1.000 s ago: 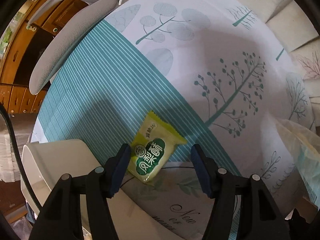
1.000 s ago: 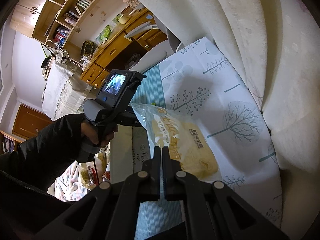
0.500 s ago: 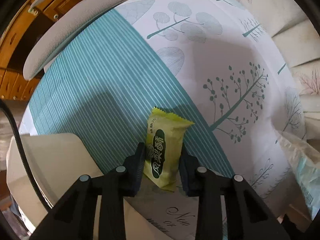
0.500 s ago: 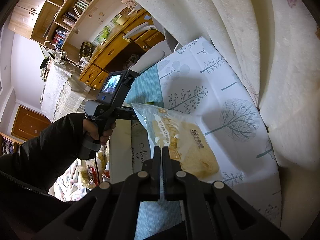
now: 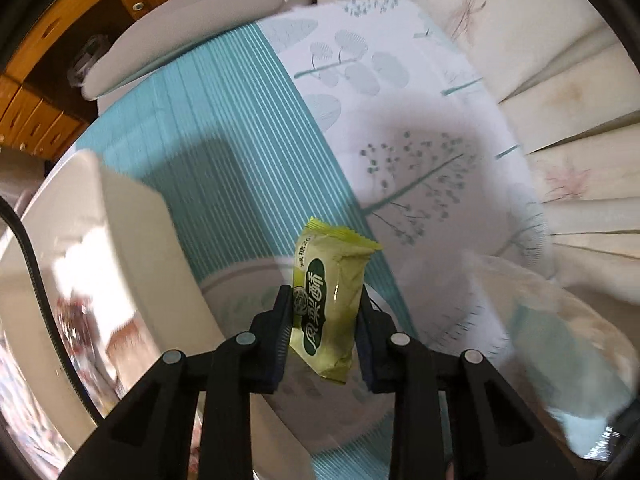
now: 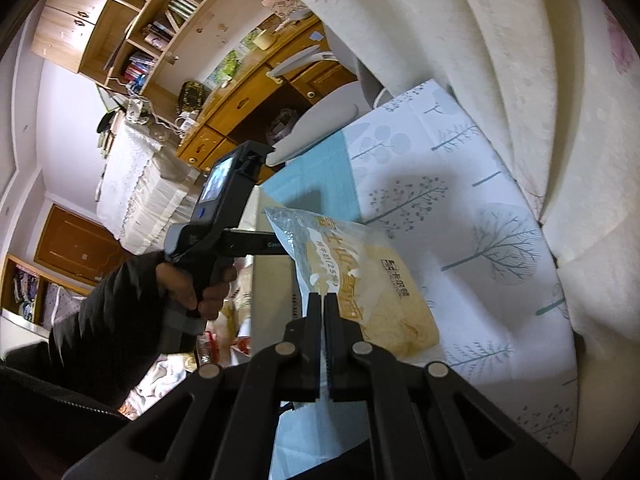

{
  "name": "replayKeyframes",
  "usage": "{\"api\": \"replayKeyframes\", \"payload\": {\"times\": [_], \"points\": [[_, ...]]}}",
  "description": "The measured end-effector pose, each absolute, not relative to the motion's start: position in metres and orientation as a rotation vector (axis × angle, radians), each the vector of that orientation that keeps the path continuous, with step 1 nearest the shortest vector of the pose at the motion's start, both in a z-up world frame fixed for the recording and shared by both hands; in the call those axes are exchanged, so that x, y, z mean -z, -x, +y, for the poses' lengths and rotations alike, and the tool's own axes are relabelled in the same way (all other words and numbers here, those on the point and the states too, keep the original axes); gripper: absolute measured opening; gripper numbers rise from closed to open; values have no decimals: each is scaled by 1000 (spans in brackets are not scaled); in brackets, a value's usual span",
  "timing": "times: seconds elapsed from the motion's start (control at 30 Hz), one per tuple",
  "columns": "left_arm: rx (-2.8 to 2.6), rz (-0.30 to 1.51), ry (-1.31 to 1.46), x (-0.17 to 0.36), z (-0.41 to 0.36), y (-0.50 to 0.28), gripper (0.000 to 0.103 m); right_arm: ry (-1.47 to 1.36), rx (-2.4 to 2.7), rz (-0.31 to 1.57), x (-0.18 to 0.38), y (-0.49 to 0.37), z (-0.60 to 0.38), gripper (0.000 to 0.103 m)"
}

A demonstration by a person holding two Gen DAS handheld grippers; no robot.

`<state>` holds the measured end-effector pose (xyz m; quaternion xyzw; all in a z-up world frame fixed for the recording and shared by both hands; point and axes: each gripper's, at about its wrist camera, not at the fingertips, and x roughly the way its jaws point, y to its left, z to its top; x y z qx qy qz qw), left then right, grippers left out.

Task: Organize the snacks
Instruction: 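Carry the yellow-green packet and bread bag over the white tray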

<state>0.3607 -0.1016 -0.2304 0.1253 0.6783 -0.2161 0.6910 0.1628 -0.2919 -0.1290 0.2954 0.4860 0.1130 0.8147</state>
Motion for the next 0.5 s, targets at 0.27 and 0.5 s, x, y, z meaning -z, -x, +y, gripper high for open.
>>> {"api": "replayKeyframes", "payload": {"times": [0.27,0.5], "points": [[395,1444,-62,167,-48,-316,27,-617,-371,990,109,-168,-263,1],[278,1361,36,129,9,-299,27,-562,-458,968,95,-181,-223,1]]}}
